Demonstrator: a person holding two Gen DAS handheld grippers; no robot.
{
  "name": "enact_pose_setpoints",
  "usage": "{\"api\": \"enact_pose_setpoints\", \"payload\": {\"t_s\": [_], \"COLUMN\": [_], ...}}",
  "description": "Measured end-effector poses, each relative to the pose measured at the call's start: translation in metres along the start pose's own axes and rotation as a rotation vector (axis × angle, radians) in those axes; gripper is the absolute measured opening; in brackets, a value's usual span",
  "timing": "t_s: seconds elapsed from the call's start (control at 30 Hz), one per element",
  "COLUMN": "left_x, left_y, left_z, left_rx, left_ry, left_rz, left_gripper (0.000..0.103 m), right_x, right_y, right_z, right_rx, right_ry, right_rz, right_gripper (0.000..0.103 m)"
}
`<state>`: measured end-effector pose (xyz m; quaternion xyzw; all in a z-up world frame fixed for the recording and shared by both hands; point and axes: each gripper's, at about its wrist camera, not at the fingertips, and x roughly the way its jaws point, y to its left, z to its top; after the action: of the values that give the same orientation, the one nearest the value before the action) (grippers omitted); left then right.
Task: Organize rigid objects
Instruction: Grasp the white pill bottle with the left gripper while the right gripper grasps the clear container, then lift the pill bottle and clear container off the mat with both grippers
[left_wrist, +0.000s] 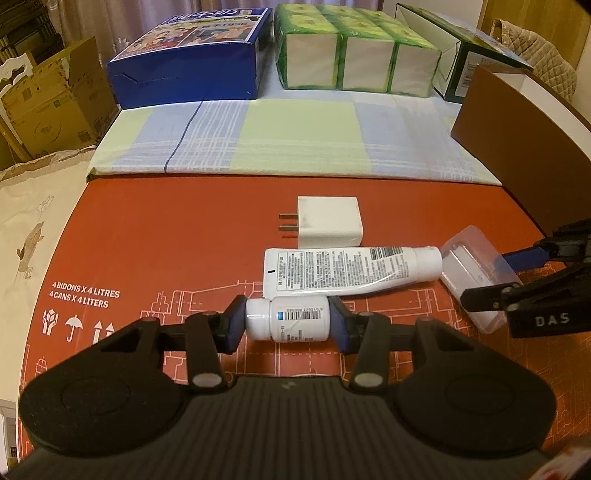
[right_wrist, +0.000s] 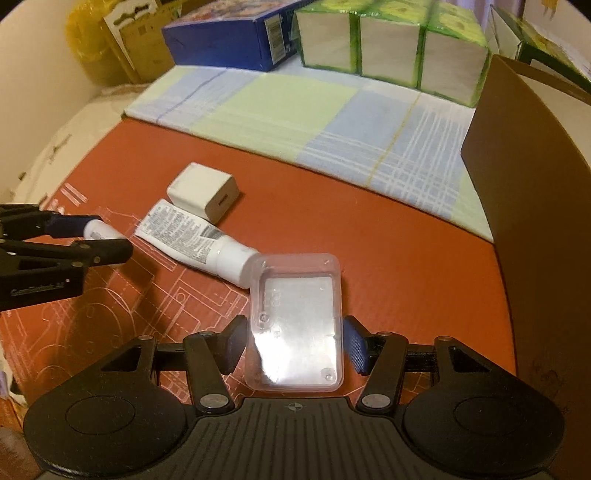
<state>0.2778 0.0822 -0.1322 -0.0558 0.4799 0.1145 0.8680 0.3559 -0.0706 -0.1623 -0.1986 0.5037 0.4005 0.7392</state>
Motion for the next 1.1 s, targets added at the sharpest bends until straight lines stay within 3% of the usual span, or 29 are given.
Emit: {"api": "enact_pose_setpoints", "payload": {"t_s": [0.57, 1.1], "left_x": [-0.012, -0.046], "left_y": [-0.009, -0.036], "left_z": [-0.002, 0.003], "left_rx": [0.028, 0.083], "left_ry": [-0.004, -0.037], "left_rz": [-0.007, -0.071], "left_gripper": [0.042, 0.042], "right_x": [-0.01, -0.072], "right_y": [0.0, 0.001], "right_z": [-0.012, -0.028], "right_rx": [0.019, 0.072], "right_ry": [0.001, -0.104], "right_rz": [-0.027, -0.006], "right_gripper": [0.052, 0.052]}}
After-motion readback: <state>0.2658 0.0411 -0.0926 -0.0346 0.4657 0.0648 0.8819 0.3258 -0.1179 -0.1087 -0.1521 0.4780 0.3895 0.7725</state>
